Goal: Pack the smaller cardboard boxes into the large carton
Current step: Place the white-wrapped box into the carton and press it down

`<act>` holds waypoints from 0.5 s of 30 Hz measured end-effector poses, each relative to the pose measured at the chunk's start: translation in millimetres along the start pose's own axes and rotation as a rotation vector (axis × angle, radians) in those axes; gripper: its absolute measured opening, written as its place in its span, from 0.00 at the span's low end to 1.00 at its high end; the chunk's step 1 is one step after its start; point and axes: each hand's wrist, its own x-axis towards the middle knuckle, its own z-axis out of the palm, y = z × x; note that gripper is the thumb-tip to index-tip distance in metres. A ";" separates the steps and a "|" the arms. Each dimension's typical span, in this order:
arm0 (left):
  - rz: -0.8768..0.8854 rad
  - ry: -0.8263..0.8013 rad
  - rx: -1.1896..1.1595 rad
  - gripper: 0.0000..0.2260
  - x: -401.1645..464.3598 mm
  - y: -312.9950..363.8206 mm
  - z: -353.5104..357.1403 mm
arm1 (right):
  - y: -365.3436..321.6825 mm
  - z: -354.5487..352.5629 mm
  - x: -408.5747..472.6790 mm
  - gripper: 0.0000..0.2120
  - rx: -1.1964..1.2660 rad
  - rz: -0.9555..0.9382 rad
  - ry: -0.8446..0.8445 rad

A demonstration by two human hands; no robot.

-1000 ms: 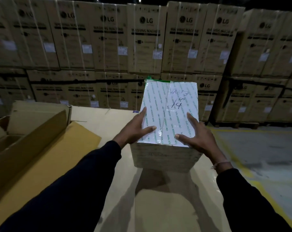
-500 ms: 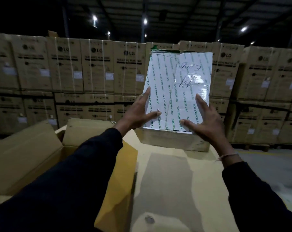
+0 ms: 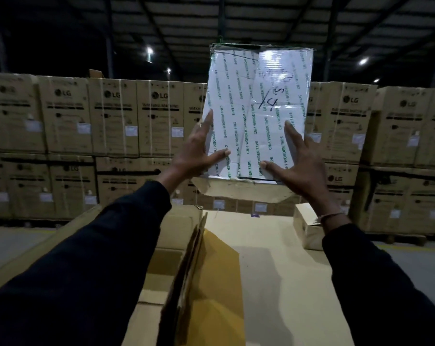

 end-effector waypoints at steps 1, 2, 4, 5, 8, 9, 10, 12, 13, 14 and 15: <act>0.000 0.007 0.003 0.50 4.3 -11.2 -12.8 | -9.7 11.4 8.5 0.49 0.008 -0.015 -0.004; -0.001 0.009 0.006 0.50 7.7 -22.0 -25.5 | -19.8 22.3 16.2 0.49 0.012 -0.025 -0.004; -0.011 -0.004 0.007 0.50 12.2 -42.3 -50.8 | -40.9 43.0 29.0 0.49 0.020 -0.039 -0.005; -0.019 -0.015 0.006 0.50 12.5 -52.2 -63.4 | -52.2 53.3 34.4 0.49 0.025 -0.044 -0.015; -0.047 -0.031 0.015 0.50 9.0 -83.3 -101.6 | -89.1 83.0 47.8 0.50 0.019 -0.039 -0.065; -0.053 -0.029 0.024 0.50 6.5 -93.4 -113.8 | -102.1 92.3 50.9 0.50 0.010 -0.034 -0.078; -0.060 -0.028 0.029 0.51 3.6 -104.0 -125.6 | -115.4 100.8 52.5 0.50 0.003 -0.029 -0.092; -0.073 -0.049 0.004 0.51 -3.9 -125.4 -147.1 | -142.3 116.1 52.3 0.50 -0.001 -0.024 -0.122; -0.085 -0.071 -0.019 0.52 -8.5 -135.4 -157.4 | -155.9 123.2 50.4 0.50 -0.006 -0.015 -0.134; -0.096 -0.097 -0.037 0.52 -13.6 -145.2 -167.5 | -169.7 129.6 48.5 0.49 -0.011 0.003 -0.148; -0.108 -0.127 -0.053 0.52 -19.0 -155.0 -178.3 | -183.9 136.2 46.0 0.49 -0.008 0.027 -0.169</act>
